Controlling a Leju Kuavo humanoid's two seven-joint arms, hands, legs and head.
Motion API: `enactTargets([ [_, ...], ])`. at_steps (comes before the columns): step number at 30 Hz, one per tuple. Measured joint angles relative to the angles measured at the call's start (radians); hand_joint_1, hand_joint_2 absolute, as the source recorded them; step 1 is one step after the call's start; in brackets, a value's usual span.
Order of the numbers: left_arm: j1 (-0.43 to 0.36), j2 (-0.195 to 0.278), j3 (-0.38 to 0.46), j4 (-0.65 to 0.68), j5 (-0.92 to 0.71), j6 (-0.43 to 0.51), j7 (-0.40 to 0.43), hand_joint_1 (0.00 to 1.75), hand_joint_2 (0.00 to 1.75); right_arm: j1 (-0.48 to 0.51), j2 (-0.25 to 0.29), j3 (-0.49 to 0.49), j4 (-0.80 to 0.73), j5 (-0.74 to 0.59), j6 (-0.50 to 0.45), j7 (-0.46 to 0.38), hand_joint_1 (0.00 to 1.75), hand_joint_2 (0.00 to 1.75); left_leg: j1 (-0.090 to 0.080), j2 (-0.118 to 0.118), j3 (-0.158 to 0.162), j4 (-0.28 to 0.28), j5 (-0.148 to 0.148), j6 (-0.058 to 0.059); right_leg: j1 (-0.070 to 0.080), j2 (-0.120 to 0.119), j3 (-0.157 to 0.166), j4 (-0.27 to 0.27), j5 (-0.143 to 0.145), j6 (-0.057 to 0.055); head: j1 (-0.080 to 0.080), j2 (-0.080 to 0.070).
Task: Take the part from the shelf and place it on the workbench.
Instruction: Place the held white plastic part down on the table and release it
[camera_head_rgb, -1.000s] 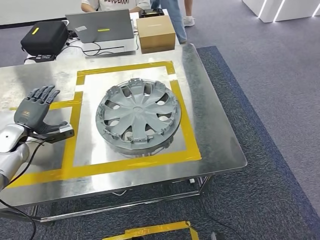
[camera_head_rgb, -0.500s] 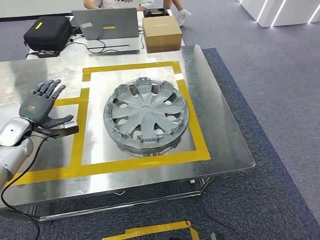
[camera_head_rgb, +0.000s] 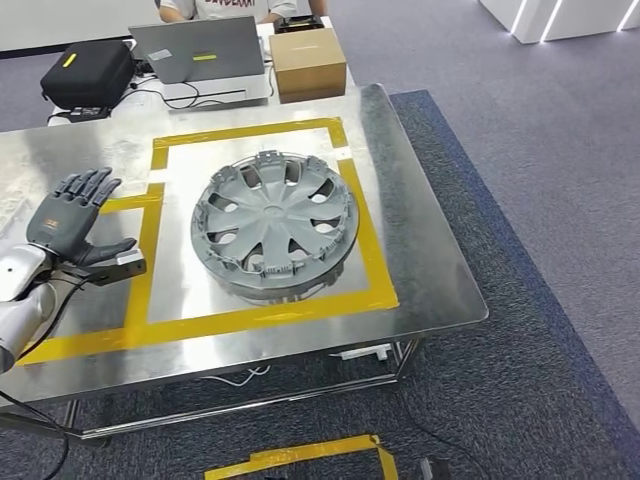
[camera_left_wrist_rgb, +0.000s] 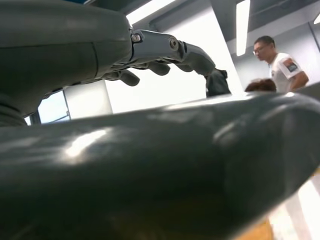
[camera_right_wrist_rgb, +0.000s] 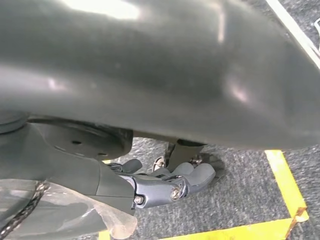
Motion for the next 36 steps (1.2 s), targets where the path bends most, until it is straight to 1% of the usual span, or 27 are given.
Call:
enactTargets([
  [1,0.002,0.001,0.0,0.0,0.0,0.0,-0.002,0.0,0.0,0.0,0.0,0.001,0.0,0.001,0.0,0.001,0.0,0.0,0.001,0.0,0.031,-0.043,0.022,0.0,0.0,0.0,-0.007,0.002,0.005,0.001,0.0,0.0],
  [3,0.003,0.006,0.001,0.0,0.001,0.001,-0.005,0.0,0.0,0.0,0.0,0.002,0.0,0.003,0.002,0.002,0.0,0.0,0.001,0.0,0.116,-0.186,0.072,0.002,0.001,0.001,-0.019,0.008,0.014,0.007,0.0,0.0],
  [4,0.003,0.008,0.001,0.0,0.002,0.001,-0.006,0.0,0.0,-0.001,0.0,0.002,0.0,0.005,0.002,0.003,0.0,0.0,0.0,-0.001,0.146,-0.241,0.087,0.005,0.003,0.002,-0.023,0.01,0.018,0.012,0.0,0.0],
  [5,0.005,0.011,0.002,0.0,0.002,0.002,-0.007,0.0,0.0,-0.001,0.0,0.002,0.0,0.006,0.002,0.005,0.0,0.0,-0.002,-0.003,0.16,-0.27,0.092,0.01,0.004,0.003,-0.027,0.011,0.024,0.016,0.001,0.0],
  [8,0.011,0.016,0.003,0.0,0.002,0.003,-0.011,0.0,0.0,0.001,0.0,0.003,0.0,0.009,0.002,0.011,0.0,0.0,-0.005,-0.002,0.149,-0.274,0.109,0.032,0.003,0.004,-0.035,0.01,0.038,0.033,0.001,0.0],
  [9,0.012,0.016,0.003,0.0,0.002,0.003,-0.012,0.0,0.0,0.002,0.0,0.003,0.0,0.01,0.002,0.012,0.0,0.0,-0.005,0.001,0.142,-0.275,0.117,0.041,0.002,0.003,-0.043,0.02,0.024,0.038,0.002,0.0],
  [10,0.011,0.016,0.003,0.0,0.002,0.003,-0.013,0.0,0.0,0.002,0.0,0.003,0.0,0.01,0.002,0.012,0.0,0.0,-0.003,0.003,0.134,-0.277,0.127,0.049,0.001,0.003,-0.056,0.046,-0.005,0.043,0.003,0.0],
  [13,0.012,0.017,0.006,0.0,0.002,0.004,-0.014,0.0,0.0,0.0,0.0,0.003,0.0,0.01,0.002,0.012,0.0,0.0,-0.004,0.005,0.096,-0.276,0.157,0.06,0.0,0.0,-0.115,0.233,-0.139,0.053,0.005,0.0],
  [14,0.014,0.017,0.007,0.0,0.002,0.004,-0.014,0.0,0.0,0.0,0.0,0.003,0.0,0.011,0.002,0.012,0.0,0.0,-0.005,0.005,0.081,-0.276,0.167,0.06,0.0,0.0,-0.124,0.286,-0.16,0.054,0.004,0.0],
  [15,0.015,0.017,0.008,0.0,0.002,0.004,-0.014,0.0,0.0,0.0,0.0,0.003,0.0,0.011,0.002,0.012,0.0,0.0,-0.007,0.005,0.067,-0.275,0.177,0.059,0.0,0.0,-0.116,0.307,-0.161,0.053,0.004,0.0],
  [16,0.016,0.017,0.008,0.0,0.002,0.004,-0.014,0.0,0.0,0.0,0.0,0.003,0.0,0.011,0.001,0.012,0.0,0.0,-0.009,0.006,0.055,-0.275,0.187,0.058,0.001,0.0,-0.088,0.287,-0.144,0.05,0.004,0.0],
  [18,0.017,0.019,0.009,0.0,0.002,0.006,-0.014,0.0,0.0,-0.003,0.0,0.003,0.0,0.011,0.002,0.012,0.0,0.0,-0.012,0.006,0.035,-0.274,0.205,0.055,0.003,0.0,0.017,0.157,-0.108,0.038,0.004,0.0],
  [19,0.017,0.021,0.01,-0.001,0.002,0.006,-0.014,0.0,0.0,-0.006,0.0,0.004,0.0,0.011,0.003,0.012,0.0,0.0,-0.013,0.006,0.027,-0.274,0.213,0.051,0.005,0.0,0.073,0.08,-0.104,0.032,0.004,0.0],
  [20,0.017,0.022,0.011,-0.001,0.001,0.007,-0.014,0.0,0.0,-0.008,0.0,0.004,0.0,0.011,0.005,0.012,0.0,0.0,-0.014,0.007,0.023,-0.274,0.222,0.047,0.007,0.0,0.112,0.023,-0.106,0.028,0.003,0.0],
  [21,0.017,0.024,0.011,-0.001,0.001,0.008,-0.014,0.0,0.0,-0.011,0.0,0.004,0.0,0.012,0.007,0.012,0.0,0.0,-0.013,0.008,0.02,-0.276,0.231,0.041,0.01,0.0,0.129,-0.009,-0.111,0.024,0.003,0.0],
  [23,0.02,0.025,0.011,-0.002,-0.001,0.009,-0.014,0.0,0.0,-0.011,0.0,0.005,0.0,0.012,0.01,0.012,0.0,0.0,-0.01,0.008,0.016,-0.281,0.247,0.028,0.012,0.0,0.121,-0.023,-0.096,0.015,0.004,0.0],
  [24,0.022,0.026,0.011,-0.002,-0.001,0.01,-0.014,0.0,0.0,-0.011,0.0,0.006,0.001,0.012,0.011,0.013,0.0,0.0,-0.008,0.007,0.011,-0.278,0.238,0.022,0.011,-0.002,0.114,-0.027,-0.085,0.007,0.004,0.0],
  [25,0.024,0.027,0.011,-0.002,-0.001,0.01,-0.014,0.0,0.0,-0.011,0.0,0.006,0.001,0.012,0.011,0.013,0.0,0.0,-0.007,0.006,0.002,-0.26,0.211,0.017,0.009,-0.003,0.107,-0.031,-0.071,-0.001,0.002,0.0],
  [26,0.025,0.029,0.011,-0.002,-0.001,0.01,-0.014,0.0,0.0,-0.011,0.0,0.006,0.001,0.011,0.012,0.013,0.0,0.0,-0.005,0.005,-0.01,-0.223,0.166,0.012,0.007,-0.004,0.097,-0.033,-0.057,-0.006,0.001,0.0],
  [28,0.026,0.029,0.011,-0.002,-0.004,0.01,-0.013,0.0,0.0,-0.012,0.0,0.008,0.001,0.011,0.012,0.013,0.0,0.0,-0.002,0.005,-0.034,-0.1,0.066,0.004,0.008,-0.005,0.071,-0.031,-0.034,-0.011,-0.003,0.0],
  [29,0.026,0.028,0.011,-0.002,-0.006,0.01,-0.013,0.0,0.0,-0.012,0.0,0.008,0.001,0.011,0.012,0.013,0.0,0.0,-0.001,0.005,-0.039,-0.042,0.042,0.0,0.008,-0.005,0.056,-0.029,-0.023,-0.01,-0.003,0.0],
  [30,0.026,0.026,0.011,-0.002,-0.007,0.009,-0.013,0.0,0.0,-0.013,0.0,0.008,0.001,0.01,0.012,0.013,0.0,0.0,0.0,0.005,-0.034,-0.007,0.039,-0.002,0.007,-0.005,0.041,-0.026,-0.013,-0.009,-0.003,0.0],
  [31,0.026,0.025,0.011,-0.002,-0.008,0.009,-0.013,0.0,0.0,-0.014,0.0,0.009,0.001,0.01,0.012,0.013,0.0,0.0,0.002,0.005,-0.014,-0.005,0.056,-0.004,0.006,-0.005,0.025,-0.022,-0.004,-0.007,-0.003,0.0],
  [32,0.025,0.025,0.011,-0.002,-0.008,0.008,-0.013,0.0,0.0,-0.015,0.0,0.009,0.001,0.01,0.012,0.013,0.0,0.0,0.004,0.005,0.023,-0.042,0.083,-0.006,0.005,-0.005,0.009,-0.017,0.005,-0.005,-0.003,0.0],
  [33,0.024,0.024,0.011,-0.002,-0.008,0.008,-0.013,0.0,0.0,-0.016,0.0,0.009,0.001,0.01,0.012,0.013,0.0,0.0,0.006,0.005,0.072,-0.105,0.099,-0.008,0.004,-0.005,-0.006,-0.01,0.013,-0.002,-0.004,0.0],
  [35,0.02,0.022,0.011,-0.002,-0.007,0.01,-0.015,0.0,0.0,-0.018,0.0,0.009,0.001,0.01,0.012,0.013,0.0,0.0,0.005,0.002,0.159,-0.234,0.095,-0.004,0.006,-0.004,-0.027,0.003,0.026,0.008,-0.004,0.0],
  [36,0.019,0.021,0.011,-0.003,-0.006,0.011,-0.017,0.0,0.0,-0.018,0.0,0.01,0.001,0.011,0.012,0.013,0.0,0.0,0.003,0.001,0.18,-0.269,0.084,0.001,0.007,-0.003,-0.032,0.007,0.033,0.014,-0.005,0.0],
])
